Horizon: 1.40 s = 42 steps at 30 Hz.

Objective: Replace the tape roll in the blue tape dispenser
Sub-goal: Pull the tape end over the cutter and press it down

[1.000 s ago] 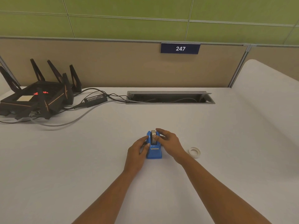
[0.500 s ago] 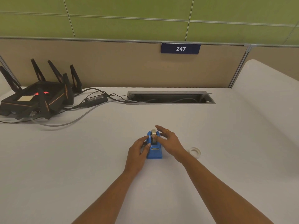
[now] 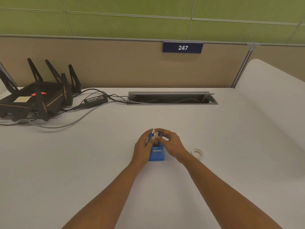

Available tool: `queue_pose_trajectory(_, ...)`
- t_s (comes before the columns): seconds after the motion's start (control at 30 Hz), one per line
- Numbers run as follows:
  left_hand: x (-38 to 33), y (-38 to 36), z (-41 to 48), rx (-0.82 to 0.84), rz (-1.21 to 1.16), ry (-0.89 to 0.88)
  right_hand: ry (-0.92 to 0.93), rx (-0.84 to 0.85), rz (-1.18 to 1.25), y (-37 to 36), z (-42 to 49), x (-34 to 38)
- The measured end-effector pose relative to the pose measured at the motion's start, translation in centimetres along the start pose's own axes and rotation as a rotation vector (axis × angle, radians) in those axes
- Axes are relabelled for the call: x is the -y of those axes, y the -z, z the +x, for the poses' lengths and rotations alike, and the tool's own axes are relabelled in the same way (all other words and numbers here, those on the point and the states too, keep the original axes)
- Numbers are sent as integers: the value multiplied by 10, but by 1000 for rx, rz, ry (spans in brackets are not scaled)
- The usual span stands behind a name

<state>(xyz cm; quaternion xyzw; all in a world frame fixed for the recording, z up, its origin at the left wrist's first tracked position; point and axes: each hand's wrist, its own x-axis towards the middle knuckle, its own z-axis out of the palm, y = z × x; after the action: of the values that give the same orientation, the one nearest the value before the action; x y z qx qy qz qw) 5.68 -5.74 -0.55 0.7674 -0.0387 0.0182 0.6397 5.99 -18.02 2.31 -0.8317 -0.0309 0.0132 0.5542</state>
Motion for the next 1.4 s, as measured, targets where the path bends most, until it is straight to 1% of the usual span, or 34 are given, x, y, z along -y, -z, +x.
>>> queue_pose_trajectory(0.23,-5,3,5,2,-43,14,4,16,-4,2,0,-2)
queue_pose_trajectory(0.43,-7,1,8,-5,-81,81,6,18,1,3,0,-3)
queue_pose_trajectory(0.6,-6,2,8,8,-49,79,-11,31,114,6,1,-5)
queue_pose_trajectory(0.77,-6,4,5,50,-36,54,-82,16,220,2,4,-5)
queue_pose_trajectory(0.93,-3,6,5,72,-51,29,-68,7,130,-1,6,-5)
queue_pose_trajectory(1.2,0,7,5,114,-89,47,-49,44,81,5,6,-2)
queue_pose_trajectory(1.4,3,8,5,128,-138,41,-36,74,87,8,3,-3)
